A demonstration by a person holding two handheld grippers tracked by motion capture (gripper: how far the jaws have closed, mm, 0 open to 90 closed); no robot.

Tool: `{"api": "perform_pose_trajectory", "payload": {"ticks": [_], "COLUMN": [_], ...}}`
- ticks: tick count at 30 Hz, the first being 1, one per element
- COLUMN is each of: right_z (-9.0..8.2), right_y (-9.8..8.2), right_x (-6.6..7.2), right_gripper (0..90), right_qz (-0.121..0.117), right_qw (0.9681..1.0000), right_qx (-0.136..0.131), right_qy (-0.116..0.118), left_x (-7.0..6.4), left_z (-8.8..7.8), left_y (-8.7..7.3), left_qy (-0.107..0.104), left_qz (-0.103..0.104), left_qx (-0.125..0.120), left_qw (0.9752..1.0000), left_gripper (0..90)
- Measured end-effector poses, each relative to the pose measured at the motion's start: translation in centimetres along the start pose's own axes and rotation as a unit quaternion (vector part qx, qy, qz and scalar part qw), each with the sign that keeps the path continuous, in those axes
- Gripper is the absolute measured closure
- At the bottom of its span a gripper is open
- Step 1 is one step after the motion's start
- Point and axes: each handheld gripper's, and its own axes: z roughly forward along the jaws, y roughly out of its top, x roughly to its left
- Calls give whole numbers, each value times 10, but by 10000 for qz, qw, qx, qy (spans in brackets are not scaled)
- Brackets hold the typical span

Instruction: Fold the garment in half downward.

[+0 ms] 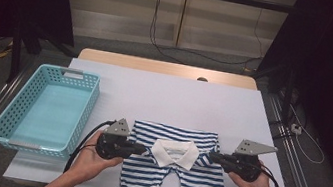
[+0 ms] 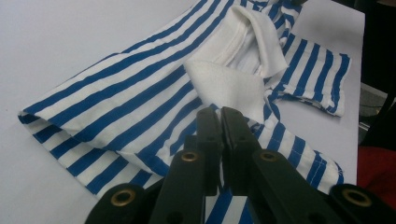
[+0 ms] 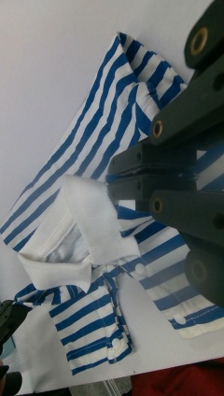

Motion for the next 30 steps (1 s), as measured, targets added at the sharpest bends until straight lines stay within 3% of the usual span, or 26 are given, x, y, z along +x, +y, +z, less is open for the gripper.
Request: {"api": "perform_pose_trajectory", "payload": {"ticks": [15, 18, 20, 23, 25, 27, 30], "right_z": [-5, -8, -10, -10, -9, -8, -8], "right_y": [-8, -11, -12, -15, -16, -18, -19], "right_x": [8, 11, 12, 13, 12, 12, 14], "right_gripper": [876, 876, 876, 876, 876, 876, 876], "right_qz": [-16, -42, -41, -47, -32, -20, -51], "right_qw": [9999, 9999, 9999, 9998, 9997, 9996, 9994], "right_qx": [93, 90, 117, 155, 223, 273, 294], "right_qy": [80, 87, 89, 104, 117, 113, 147], "left_x": [-9, -9, -12, -13, -14, -14, -16], "left_z": [-2, -2, 0, 1, 4, 3, 5], "left_y": [-8, -7, -8, -8, -9, -10, -16], "left_qy": [-64, -84, -101, -78, -99, -89, -216], "left_qz": [-57, 68, -14, 57, 51, 88, 60], "left_qx": [82, 124, 136, 285, 229, 385, 318], "left_qw": [9999, 9999, 9999, 9995, 9997, 9992, 9992], "left_gripper": [868, 868, 868, 868, 867, 867, 867]}}
